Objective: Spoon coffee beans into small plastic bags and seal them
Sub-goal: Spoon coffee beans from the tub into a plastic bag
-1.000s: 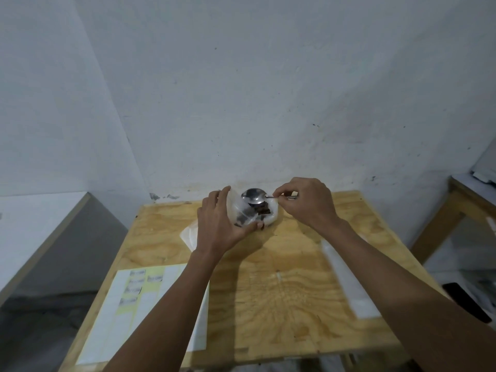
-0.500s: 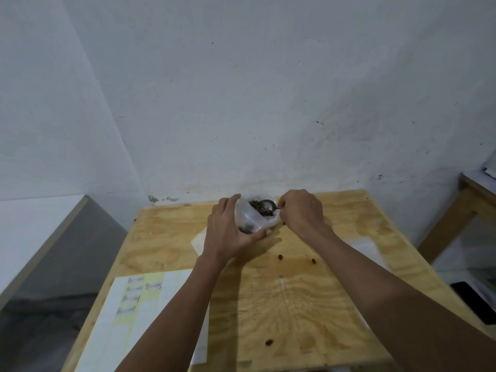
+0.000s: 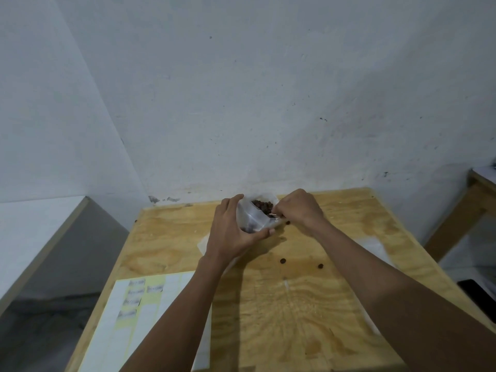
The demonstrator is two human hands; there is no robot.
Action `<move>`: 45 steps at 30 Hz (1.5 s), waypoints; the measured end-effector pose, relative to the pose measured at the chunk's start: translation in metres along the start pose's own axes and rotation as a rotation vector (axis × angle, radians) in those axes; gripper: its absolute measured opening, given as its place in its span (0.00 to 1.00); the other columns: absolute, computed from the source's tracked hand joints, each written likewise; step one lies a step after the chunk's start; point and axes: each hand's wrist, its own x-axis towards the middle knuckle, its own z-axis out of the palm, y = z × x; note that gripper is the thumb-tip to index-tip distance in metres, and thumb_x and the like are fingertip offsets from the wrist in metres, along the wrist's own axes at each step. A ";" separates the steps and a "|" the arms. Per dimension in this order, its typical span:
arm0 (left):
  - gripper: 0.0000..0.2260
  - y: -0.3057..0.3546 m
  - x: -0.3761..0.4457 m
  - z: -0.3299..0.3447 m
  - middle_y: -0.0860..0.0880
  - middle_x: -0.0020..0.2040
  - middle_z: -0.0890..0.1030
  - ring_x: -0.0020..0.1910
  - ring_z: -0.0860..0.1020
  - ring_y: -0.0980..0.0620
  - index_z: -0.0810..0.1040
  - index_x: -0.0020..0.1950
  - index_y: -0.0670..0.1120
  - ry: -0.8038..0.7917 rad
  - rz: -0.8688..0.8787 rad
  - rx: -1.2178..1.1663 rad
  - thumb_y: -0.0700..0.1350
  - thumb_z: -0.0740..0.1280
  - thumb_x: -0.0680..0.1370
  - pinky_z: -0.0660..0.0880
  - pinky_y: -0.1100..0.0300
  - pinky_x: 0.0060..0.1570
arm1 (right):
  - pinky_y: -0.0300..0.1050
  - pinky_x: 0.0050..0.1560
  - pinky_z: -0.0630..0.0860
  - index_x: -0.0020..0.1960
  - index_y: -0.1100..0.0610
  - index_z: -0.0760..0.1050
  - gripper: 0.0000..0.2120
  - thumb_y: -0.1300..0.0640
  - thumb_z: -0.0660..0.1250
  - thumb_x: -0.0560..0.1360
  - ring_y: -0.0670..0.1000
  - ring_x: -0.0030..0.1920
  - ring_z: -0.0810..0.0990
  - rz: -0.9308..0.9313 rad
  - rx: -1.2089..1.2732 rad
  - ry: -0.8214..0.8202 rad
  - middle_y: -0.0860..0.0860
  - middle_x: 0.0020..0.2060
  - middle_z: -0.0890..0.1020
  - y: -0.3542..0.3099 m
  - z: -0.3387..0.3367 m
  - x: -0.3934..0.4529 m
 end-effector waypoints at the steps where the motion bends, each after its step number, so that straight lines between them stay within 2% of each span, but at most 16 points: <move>1: 0.44 0.001 0.000 -0.001 0.58 0.60 0.72 0.58 0.66 0.60 0.71 0.70 0.45 0.002 0.005 -0.004 0.74 0.70 0.65 0.66 0.60 0.57 | 0.41 0.28 0.61 0.28 0.56 0.70 0.14 0.57 0.73 0.66 0.50 0.22 0.66 0.000 0.008 -0.001 0.49 0.20 0.68 0.000 -0.001 0.000; 4: 0.41 0.004 0.000 -0.004 0.60 0.57 0.69 0.55 0.65 0.63 0.72 0.67 0.44 0.021 0.024 -0.005 0.72 0.71 0.66 0.67 0.59 0.55 | 0.41 0.29 0.62 0.27 0.55 0.68 0.15 0.59 0.72 0.65 0.50 0.22 0.65 0.003 0.026 0.007 0.48 0.20 0.67 -0.003 -0.006 -0.003; 7: 0.40 0.005 -0.001 -0.007 0.59 0.55 0.70 0.54 0.68 0.58 0.73 0.65 0.44 0.033 0.023 0.006 0.73 0.70 0.65 0.70 0.57 0.53 | 0.40 0.28 0.62 0.25 0.55 0.66 0.16 0.60 0.72 0.65 0.49 0.21 0.65 -0.007 0.028 0.016 0.48 0.19 0.67 -0.006 -0.012 -0.004; 9: 0.41 0.005 -0.002 -0.008 0.56 0.55 0.72 0.54 0.71 0.54 0.73 0.65 0.43 0.052 0.023 0.023 0.72 0.70 0.65 0.71 0.56 0.52 | 0.41 0.29 0.65 0.26 0.57 0.70 0.13 0.58 0.72 0.63 0.50 0.23 0.68 -0.006 0.022 0.017 0.51 0.22 0.73 -0.008 -0.016 -0.004; 12: 0.42 0.002 -0.004 -0.009 0.51 0.57 0.76 0.55 0.72 0.51 0.73 0.66 0.43 0.059 0.007 0.055 0.73 0.69 0.65 0.72 0.54 0.52 | 0.46 0.32 0.71 0.29 0.62 0.78 0.10 0.54 0.70 0.58 0.51 0.28 0.76 -0.028 0.030 0.018 0.57 0.32 0.85 -0.006 -0.020 0.000; 14: 0.45 -0.002 -0.004 -0.010 0.50 0.58 0.76 0.56 0.72 0.50 0.73 0.68 0.44 0.034 -0.032 0.081 0.75 0.69 0.64 0.73 0.54 0.52 | 0.46 0.33 0.71 0.29 0.62 0.78 0.10 0.54 0.69 0.58 0.51 0.29 0.75 -0.054 0.040 0.016 0.59 0.36 0.86 -0.006 -0.024 0.001; 16: 0.45 -0.006 -0.004 -0.010 0.50 0.57 0.76 0.56 0.73 0.49 0.72 0.68 0.45 0.025 -0.060 0.101 0.77 0.69 0.63 0.73 0.54 0.51 | 0.46 0.33 0.71 0.35 0.66 0.80 0.14 0.55 0.70 0.59 0.50 0.29 0.74 -0.075 0.052 0.015 0.60 0.40 0.86 -0.008 -0.031 -0.005; 19: 0.45 -0.005 -0.004 -0.011 0.50 0.57 0.77 0.56 0.73 0.50 0.72 0.67 0.46 0.033 -0.074 0.109 0.76 0.69 0.63 0.74 0.54 0.50 | 0.46 0.34 0.69 0.40 0.66 0.83 0.14 0.56 0.72 0.61 0.51 0.30 0.72 -0.085 0.063 -0.010 0.60 0.36 0.85 -0.010 -0.037 -0.014; 22: 0.46 0.003 -0.003 -0.013 0.50 0.57 0.77 0.56 0.73 0.50 0.72 0.67 0.45 0.058 -0.080 0.095 0.78 0.67 0.62 0.74 0.53 0.50 | 0.46 0.34 0.71 0.34 0.63 0.82 0.09 0.56 0.72 0.62 0.51 0.30 0.73 -0.109 0.029 -0.037 0.58 0.36 0.86 -0.011 -0.040 -0.026; 24: 0.45 0.007 -0.002 -0.014 0.50 0.57 0.76 0.56 0.73 0.49 0.72 0.67 0.45 0.068 -0.076 0.090 0.77 0.67 0.62 0.74 0.52 0.50 | 0.45 0.37 0.78 0.40 0.58 0.87 0.07 0.55 0.75 0.67 0.48 0.33 0.81 -0.164 0.001 -0.034 0.53 0.38 0.88 -0.012 -0.041 -0.036; 26: 0.45 0.010 -0.002 -0.013 0.50 0.56 0.76 0.56 0.73 0.49 0.72 0.66 0.46 0.072 -0.068 0.108 0.78 0.66 0.63 0.75 0.51 0.50 | 0.42 0.38 0.81 0.43 0.50 0.89 0.04 0.54 0.74 0.72 0.45 0.37 0.83 -0.261 -0.051 0.005 0.44 0.36 0.87 -0.013 -0.043 -0.047; 29: 0.47 0.011 -0.002 -0.013 0.48 0.59 0.76 0.58 0.74 0.47 0.71 0.69 0.45 0.085 -0.075 0.122 0.78 0.67 0.62 0.74 0.52 0.52 | 0.37 0.31 0.71 0.46 0.46 0.88 0.07 0.55 0.72 0.74 0.42 0.31 0.78 -0.375 -0.166 0.093 0.40 0.32 0.81 -0.015 -0.046 -0.062; 36: 0.50 0.012 -0.002 -0.018 0.46 0.63 0.75 0.60 0.74 0.45 0.70 0.72 0.44 0.124 -0.083 0.109 0.78 0.68 0.62 0.75 0.48 0.56 | 0.33 0.32 0.64 0.47 0.44 0.88 0.08 0.55 0.71 0.73 0.43 0.36 0.75 -0.568 -0.206 0.319 0.44 0.39 0.83 -0.003 -0.045 -0.064; 40: 0.48 0.009 -0.003 -0.018 0.46 0.64 0.74 0.60 0.73 0.46 0.69 0.72 0.45 0.122 -0.078 0.120 0.75 0.70 0.63 0.74 0.48 0.56 | 0.37 0.33 0.67 0.49 0.46 0.87 0.09 0.56 0.70 0.75 0.46 0.39 0.79 -0.508 -0.181 0.378 0.45 0.41 0.84 0.001 -0.041 -0.061; 43: 0.47 0.008 -0.003 -0.016 0.47 0.64 0.74 0.61 0.73 0.47 0.69 0.72 0.45 0.114 -0.092 0.116 0.75 0.69 0.64 0.74 0.51 0.55 | 0.41 0.38 0.75 0.53 0.49 0.87 0.11 0.58 0.68 0.76 0.50 0.44 0.84 -0.390 -0.236 0.327 0.47 0.47 0.87 0.000 -0.037 -0.053; 45: 0.46 0.005 -0.002 -0.014 0.48 0.62 0.75 0.60 0.73 0.48 0.70 0.71 0.45 0.095 -0.091 0.114 0.76 0.68 0.64 0.73 0.53 0.54 | 0.42 0.38 0.77 0.54 0.50 0.87 0.11 0.60 0.68 0.77 0.52 0.44 0.84 -0.321 -0.282 0.277 0.48 0.48 0.88 0.000 -0.031 -0.046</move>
